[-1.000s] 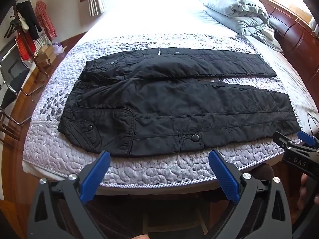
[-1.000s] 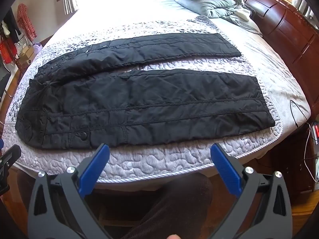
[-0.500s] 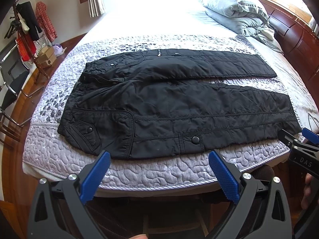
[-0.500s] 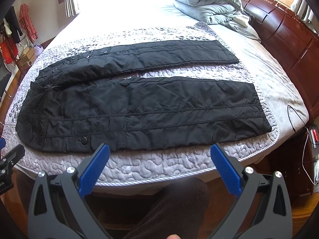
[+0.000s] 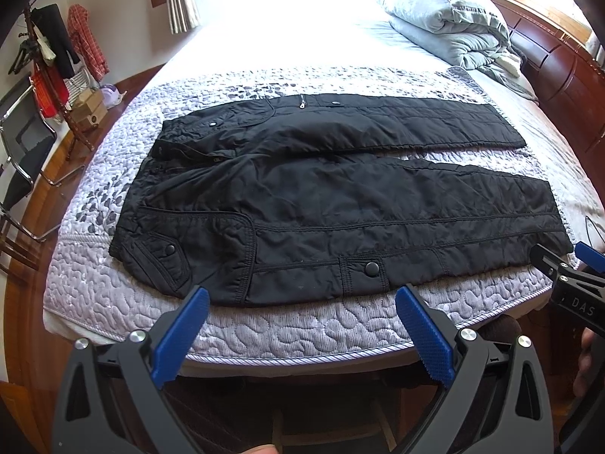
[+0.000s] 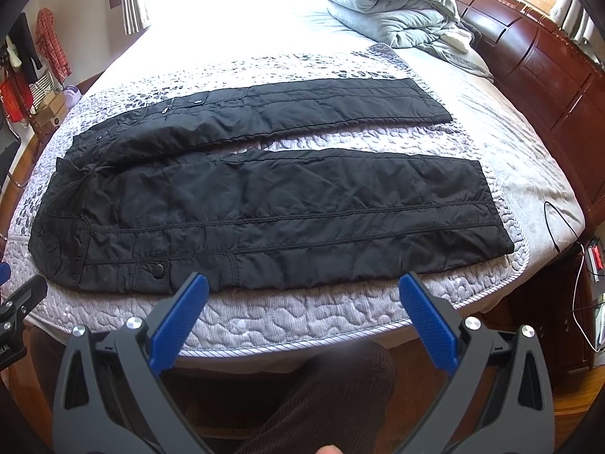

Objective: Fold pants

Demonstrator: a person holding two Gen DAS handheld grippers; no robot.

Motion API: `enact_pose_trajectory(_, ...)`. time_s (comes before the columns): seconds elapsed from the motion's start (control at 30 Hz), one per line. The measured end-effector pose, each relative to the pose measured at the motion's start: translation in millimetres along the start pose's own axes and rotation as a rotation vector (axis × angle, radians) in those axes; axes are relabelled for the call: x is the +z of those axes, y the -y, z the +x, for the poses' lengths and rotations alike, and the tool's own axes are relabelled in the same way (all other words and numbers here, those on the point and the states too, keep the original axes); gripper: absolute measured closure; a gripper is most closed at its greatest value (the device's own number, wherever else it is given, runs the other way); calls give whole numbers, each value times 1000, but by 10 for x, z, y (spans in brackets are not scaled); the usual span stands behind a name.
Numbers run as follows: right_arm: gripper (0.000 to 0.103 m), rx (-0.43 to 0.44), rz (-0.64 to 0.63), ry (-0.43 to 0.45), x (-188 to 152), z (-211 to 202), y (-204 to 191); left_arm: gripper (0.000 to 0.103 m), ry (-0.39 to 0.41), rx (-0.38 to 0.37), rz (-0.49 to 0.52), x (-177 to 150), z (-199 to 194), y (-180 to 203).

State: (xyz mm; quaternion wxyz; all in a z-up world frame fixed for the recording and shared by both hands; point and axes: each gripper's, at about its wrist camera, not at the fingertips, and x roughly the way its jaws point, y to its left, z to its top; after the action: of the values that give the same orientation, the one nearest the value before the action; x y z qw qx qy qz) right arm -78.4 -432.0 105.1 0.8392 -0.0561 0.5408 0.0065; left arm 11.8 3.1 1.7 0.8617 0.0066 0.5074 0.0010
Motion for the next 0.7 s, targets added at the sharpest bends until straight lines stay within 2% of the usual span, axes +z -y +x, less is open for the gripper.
enact_pose_trajectory(0.7,2,-4,1,5,13,-17,-15,3,14,12,-5,27,-33,-62)
